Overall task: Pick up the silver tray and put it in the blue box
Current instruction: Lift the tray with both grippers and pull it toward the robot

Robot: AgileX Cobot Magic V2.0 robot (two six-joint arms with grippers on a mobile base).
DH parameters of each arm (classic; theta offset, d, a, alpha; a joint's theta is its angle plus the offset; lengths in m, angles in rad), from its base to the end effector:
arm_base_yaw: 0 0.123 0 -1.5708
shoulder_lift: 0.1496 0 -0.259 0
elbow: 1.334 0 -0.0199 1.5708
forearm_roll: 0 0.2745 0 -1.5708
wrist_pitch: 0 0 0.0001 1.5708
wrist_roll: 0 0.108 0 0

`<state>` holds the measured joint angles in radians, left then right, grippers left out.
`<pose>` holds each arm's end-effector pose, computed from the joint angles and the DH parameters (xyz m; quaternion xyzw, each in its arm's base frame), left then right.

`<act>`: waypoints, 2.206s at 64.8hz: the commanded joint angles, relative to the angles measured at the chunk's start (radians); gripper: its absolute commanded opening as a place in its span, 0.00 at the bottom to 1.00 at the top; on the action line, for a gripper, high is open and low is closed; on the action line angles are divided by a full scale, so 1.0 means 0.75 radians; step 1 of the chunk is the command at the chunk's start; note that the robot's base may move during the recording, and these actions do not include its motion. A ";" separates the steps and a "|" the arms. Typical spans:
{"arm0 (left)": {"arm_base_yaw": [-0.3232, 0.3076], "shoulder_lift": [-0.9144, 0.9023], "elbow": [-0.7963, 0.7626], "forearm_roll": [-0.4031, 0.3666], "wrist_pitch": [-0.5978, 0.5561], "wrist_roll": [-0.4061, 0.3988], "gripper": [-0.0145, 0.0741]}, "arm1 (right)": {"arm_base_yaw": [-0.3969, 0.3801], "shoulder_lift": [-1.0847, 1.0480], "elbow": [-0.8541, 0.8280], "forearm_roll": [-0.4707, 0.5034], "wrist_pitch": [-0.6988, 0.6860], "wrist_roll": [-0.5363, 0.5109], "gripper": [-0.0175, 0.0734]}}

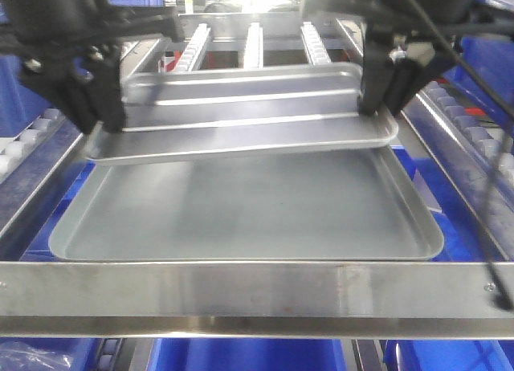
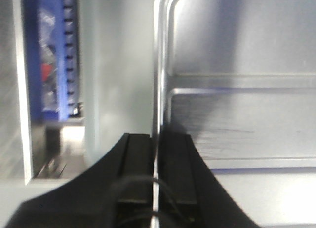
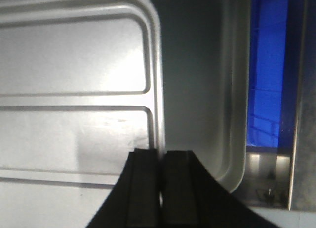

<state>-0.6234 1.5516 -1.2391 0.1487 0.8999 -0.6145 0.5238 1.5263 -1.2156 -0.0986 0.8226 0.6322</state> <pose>0.2934 -0.1955 0.2413 0.0365 0.9724 -0.0733 0.2183 0.3099 0.1700 0.2460 0.0293 0.9644 0.1050 0.2408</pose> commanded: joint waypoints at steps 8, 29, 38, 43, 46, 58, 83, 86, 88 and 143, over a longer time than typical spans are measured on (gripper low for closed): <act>-0.126 -0.212 0.095 0.103 -0.021 -0.195 0.15 | 0.123 -0.193 0.149 -0.113 -0.082 0.206 0.25; -0.321 -0.459 0.379 0.173 -0.021 -0.444 0.15 | 0.354 -0.426 0.356 -0.309 -0.026 0.554 0.26; -0.390 -0.516 0.425 0.213 0.007 -0.518 0.15 | 0.455 -0.469 0.429 -0.357 -0.005 0.669 0.26; -0.396 -0.531 0.425 0.233 0.012 -0.518 0.15 | 0.507 -0.481 0.449 -0.382 -0.004 0.707 0.26; -0.396 -0.533 0.425 0.240 0.012 -0.518 0.15 | 0.532 -0.482 0.451 -0.394 0.011 0.722 0.26; -0.396 -0.533 0.425 0.242 0.018 -0.505 0.15 | 0.565 -0.484 0.451 -0.395 0.028 0.723 0.26; -0.399 -0.533 0.425 0.231 0.015 -0.432 0.15 | 0.545 -0.484 0.447 -0.418 0.011 0.737 0.26; -0.399 -0.533 0.425 0.224 0.015 -0.432 0.15 | 0.531 -0.484 0.447 -0.419 0.006 0.741 0.26; -0.399 -0.533 0.425 0.222 0.015 -0.432 0.15 | 0.518 -0.484 0.447 -0.419 -0.002 0.741 0.26; -0.399 -0.533 0.425 0.213 0.037 -0.432 0.15 | 0.511 -0.484 0.447 -0.466 -0.008 0.741 0.26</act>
<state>-0.9162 1.1790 -0.8945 0.2870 0.9222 -0.9385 0.9134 1.1900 -0.8550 -0.3911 0.8296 1.1855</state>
